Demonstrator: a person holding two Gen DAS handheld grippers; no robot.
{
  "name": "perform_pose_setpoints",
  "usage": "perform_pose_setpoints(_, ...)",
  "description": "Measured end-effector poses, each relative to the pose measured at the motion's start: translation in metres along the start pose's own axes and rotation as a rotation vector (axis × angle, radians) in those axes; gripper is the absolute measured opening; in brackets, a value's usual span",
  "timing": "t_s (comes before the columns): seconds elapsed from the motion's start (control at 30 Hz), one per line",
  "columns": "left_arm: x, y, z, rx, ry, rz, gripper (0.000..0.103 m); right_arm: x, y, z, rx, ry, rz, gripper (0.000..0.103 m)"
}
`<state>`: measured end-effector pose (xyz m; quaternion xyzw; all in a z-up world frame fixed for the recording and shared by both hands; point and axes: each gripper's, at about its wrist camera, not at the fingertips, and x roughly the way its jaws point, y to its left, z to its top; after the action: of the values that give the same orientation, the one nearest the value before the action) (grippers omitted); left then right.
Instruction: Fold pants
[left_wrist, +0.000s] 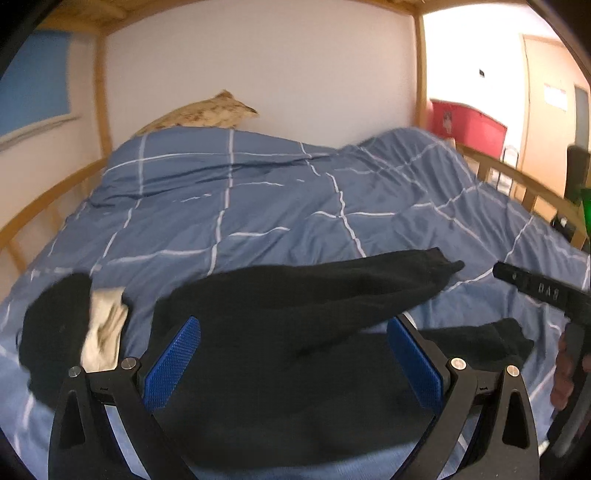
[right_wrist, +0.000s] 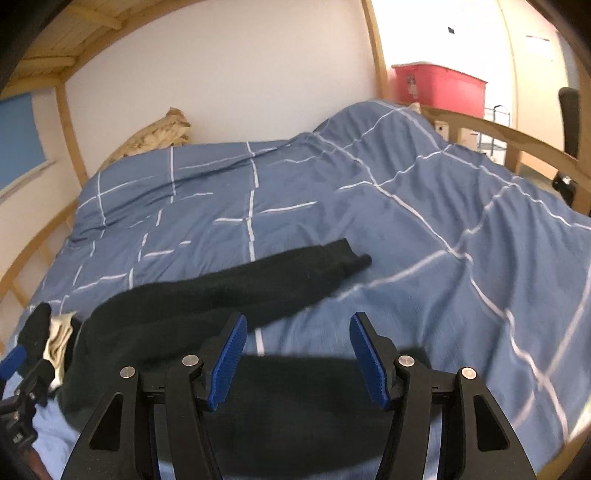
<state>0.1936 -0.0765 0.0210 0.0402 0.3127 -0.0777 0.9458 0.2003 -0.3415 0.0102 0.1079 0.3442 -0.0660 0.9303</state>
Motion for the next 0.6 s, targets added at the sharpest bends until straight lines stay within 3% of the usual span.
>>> perform_pose_setpoints(0.13, 0.052, -0.019, 0.033, 0.075, 0.095, -0.022, 0.103, 0.046, -0.01, 0.031, 0.048, 0.098, 0.001, 0.058)
perform_pose_setpoints(0.37, 0.122, -0.041, 0.065, 0.056, 0.238, -0.08, 0.103, 0.111, -0.037, 0.066, 0.134, 0.227, -0.019, 0.058)
perform_pose_setpoints(0.6, 0.176, -0.07, 0.092, 0.049, 0.387, -0.119, 0.103, 0.168, -0.066, 0.076, 0.21, 0.371, -0.025, 0.058)
